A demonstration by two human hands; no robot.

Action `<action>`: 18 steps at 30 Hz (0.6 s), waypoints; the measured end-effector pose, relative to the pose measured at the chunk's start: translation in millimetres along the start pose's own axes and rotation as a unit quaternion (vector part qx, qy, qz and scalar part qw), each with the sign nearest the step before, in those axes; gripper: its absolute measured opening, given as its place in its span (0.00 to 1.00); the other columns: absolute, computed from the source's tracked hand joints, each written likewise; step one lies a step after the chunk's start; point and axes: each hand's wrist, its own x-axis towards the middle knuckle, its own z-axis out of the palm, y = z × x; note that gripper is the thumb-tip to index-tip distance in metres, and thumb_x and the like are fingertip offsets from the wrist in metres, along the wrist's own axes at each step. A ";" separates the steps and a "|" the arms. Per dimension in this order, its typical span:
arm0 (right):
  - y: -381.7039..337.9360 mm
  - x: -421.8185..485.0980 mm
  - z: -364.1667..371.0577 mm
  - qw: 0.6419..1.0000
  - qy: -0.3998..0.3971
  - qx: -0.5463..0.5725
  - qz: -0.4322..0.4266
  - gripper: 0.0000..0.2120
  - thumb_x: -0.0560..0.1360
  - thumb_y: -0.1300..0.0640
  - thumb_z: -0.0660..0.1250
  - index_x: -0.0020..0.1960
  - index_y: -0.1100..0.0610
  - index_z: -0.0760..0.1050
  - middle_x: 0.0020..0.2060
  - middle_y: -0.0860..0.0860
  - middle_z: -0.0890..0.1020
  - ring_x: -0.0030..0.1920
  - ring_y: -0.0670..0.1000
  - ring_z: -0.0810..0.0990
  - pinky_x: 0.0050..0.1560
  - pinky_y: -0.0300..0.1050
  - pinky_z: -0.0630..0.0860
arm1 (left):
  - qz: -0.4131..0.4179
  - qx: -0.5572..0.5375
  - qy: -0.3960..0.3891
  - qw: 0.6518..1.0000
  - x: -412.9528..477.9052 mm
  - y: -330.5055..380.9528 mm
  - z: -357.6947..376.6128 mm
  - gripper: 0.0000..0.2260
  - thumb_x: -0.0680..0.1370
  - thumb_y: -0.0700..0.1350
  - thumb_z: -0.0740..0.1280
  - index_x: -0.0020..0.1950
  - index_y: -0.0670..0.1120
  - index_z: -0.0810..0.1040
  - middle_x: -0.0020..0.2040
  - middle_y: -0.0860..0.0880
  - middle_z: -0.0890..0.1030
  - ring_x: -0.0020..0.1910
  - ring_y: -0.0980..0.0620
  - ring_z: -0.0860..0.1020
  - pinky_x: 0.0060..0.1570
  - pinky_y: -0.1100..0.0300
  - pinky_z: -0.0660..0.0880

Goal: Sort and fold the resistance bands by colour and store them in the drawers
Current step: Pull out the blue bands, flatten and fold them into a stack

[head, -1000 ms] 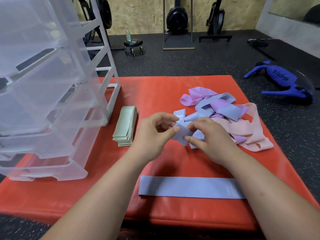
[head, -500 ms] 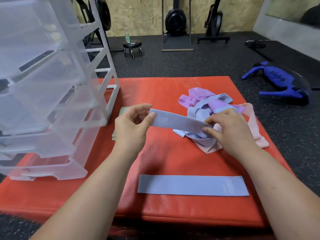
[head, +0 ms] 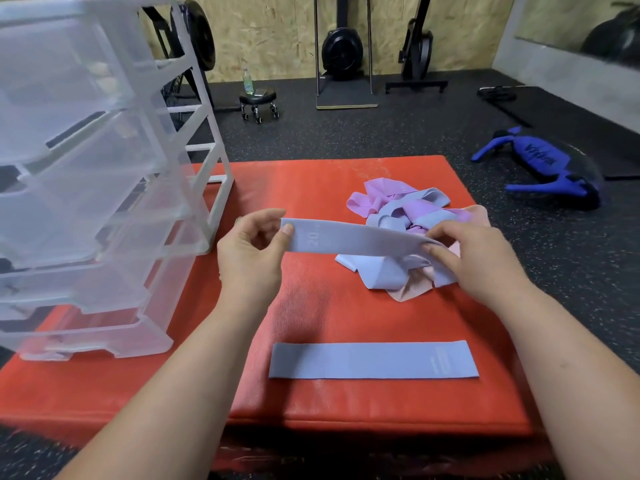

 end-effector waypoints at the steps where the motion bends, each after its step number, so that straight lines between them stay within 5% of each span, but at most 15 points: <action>1: 2.9 -2.9 -0.8 0.999 -0.025 0.008 0.018 0.03 0.77 0.51 0.75 0.50 0.48 0.84 0.40 0.43 0.82 0.45 0.51 0.79 0.48 0.51 0.75 | -0.002 0.013 -0.003 1.000 -0.5 -0.4 -0.9 0.09 0.79 0.41 0.76 0.58 0.50 0.86 0.51 0.43 0.85 0.48 0.52 0.82 0.56 0.51 0.82; 5: 20.5 -15.9 -7.4 0.995 -0.072 0.017 0.063 0.05 0.74 0.51 0.77 0.50 0.46 0.85 0.42 0.46 0.86 0.42 0.50 0.82 0.43 0.45 0.73 | -0.058 0.023 -0.007 0.998 -0.3 2.9 -11.8 0.07 0.78 0.43 0.76 0.55 0.52 0.87 0.50 0.45 0.86 0.43 0.53 0.81 0.44 0.53 0.79; 8: 24.5 -26.9 -17.5 0.992 -0.066 0.048 0.093 0.04 0.73 0.50 0.79 0.46 0.45 0.85 0.38 0.42 0.86 0.40 0.47 0.82 0.38 0.33 0.70 | -0.096 0.010 -0.022 0.995 -4.8 6.0 -19.5 0.07 0.78 0.42 0.77 0.54 0.50 0.87 0.50 0.44 0.86 0.45 0.53 0.82 0.43 0.59 0.79; 10: 24.6 -34.1 -21.6 0.988 -0.065 0.091 0.108 0.04 0.72 0.53 0.80 0.44 0.48 0.86 0.35 0.44 0.85 0.35 0.48 0.80 0.36 0.34 0.71 | -0.104 0.021 -0.031 0.994 -11.0 8.3 -22.7 0.06 0.77 0.41 0.77 0.54 0.48 0.87 0.45 0.47 0.84 0.44 0.55 0.81 0.41 0.65 0.78; 14: 25.2 -51.3 -27.2 0.965 -0.068 0.206 0.146 0.05 0.73 0.55 0.80 0.47 0.52 0.86 0.35 0.58 0.85 0.32 0.49 0.78 0.39 0.49 0.78 | -0.122 0.042 -0.069 0.989 -23.1 12.1 -35.4 0.06 0.76 0.40 0.78 0.52 0.47 0.87 0.42 0.48 0.82 0.40 0.53 0.80 0.40 0.60 0.79; 18: 20.0 -68.7 -33.7 0.937 -0.083 0.280 0.190 0.09 0.74 0.59 0.78 0.55 0.54 0.86 0.44 0.58 0.88 0.38 0.44 0.82 0.38 0.35 0.79 | -0.161 0.032 -0.114 0.980 -39.2 15.8 -49.4 0.06 0.76 0.35 0.77 0.51 0.42 0.85 0.40 0.44 0.79 0.35 0.52 0.78 0.37 0.61 0.80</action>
